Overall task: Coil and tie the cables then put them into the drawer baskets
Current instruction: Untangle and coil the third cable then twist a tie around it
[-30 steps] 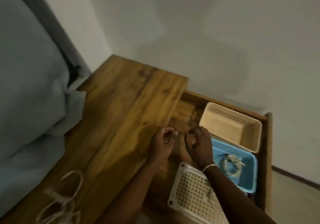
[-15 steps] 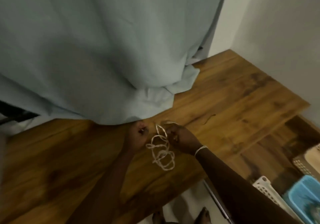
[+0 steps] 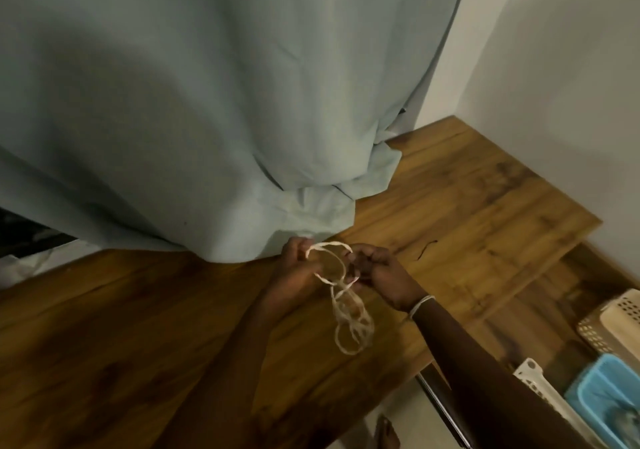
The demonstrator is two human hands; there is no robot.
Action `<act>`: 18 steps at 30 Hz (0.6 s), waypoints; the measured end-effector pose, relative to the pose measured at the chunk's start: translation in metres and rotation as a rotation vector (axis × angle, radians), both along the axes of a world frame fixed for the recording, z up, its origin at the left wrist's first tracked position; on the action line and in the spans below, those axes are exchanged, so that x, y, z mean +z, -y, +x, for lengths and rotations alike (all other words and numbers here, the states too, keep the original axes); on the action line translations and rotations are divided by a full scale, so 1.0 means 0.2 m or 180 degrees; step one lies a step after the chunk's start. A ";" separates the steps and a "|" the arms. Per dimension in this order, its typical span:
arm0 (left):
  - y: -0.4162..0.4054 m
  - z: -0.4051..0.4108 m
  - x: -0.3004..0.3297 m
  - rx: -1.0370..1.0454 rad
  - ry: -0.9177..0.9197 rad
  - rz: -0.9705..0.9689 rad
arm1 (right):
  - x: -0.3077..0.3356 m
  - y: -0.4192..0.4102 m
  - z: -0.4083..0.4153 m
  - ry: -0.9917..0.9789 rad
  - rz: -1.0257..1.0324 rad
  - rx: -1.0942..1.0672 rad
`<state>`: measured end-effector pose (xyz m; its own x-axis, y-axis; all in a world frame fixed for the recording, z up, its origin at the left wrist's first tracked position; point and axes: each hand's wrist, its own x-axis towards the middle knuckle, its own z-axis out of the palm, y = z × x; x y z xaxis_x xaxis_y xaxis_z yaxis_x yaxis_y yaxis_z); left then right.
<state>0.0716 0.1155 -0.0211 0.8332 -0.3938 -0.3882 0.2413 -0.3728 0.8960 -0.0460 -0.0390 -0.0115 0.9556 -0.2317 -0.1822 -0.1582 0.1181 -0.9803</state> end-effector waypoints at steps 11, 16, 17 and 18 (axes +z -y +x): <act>0.17 0.04 0.15 -0.1460 0.1248 -0.0397 | 0.22 0.25 0.05 0.0132 0.2516 0.0346; 0.20 0.06 0.32 -0.0779 0.0201 -0.1494 | 0.23 0.34 0.05 0.0052 0.2600 0.0525; 0.21 0.08 0.35 -0.0661 0.0247 -0.1475 | 0.24 0.35 0.04 -0.0169 0.2494 0.0516; 0.22 0.10 0.38 -0.0557 0.0294 -0.1485 | 0.25 0.35 0.03 -0.0404 0.2127 0.0522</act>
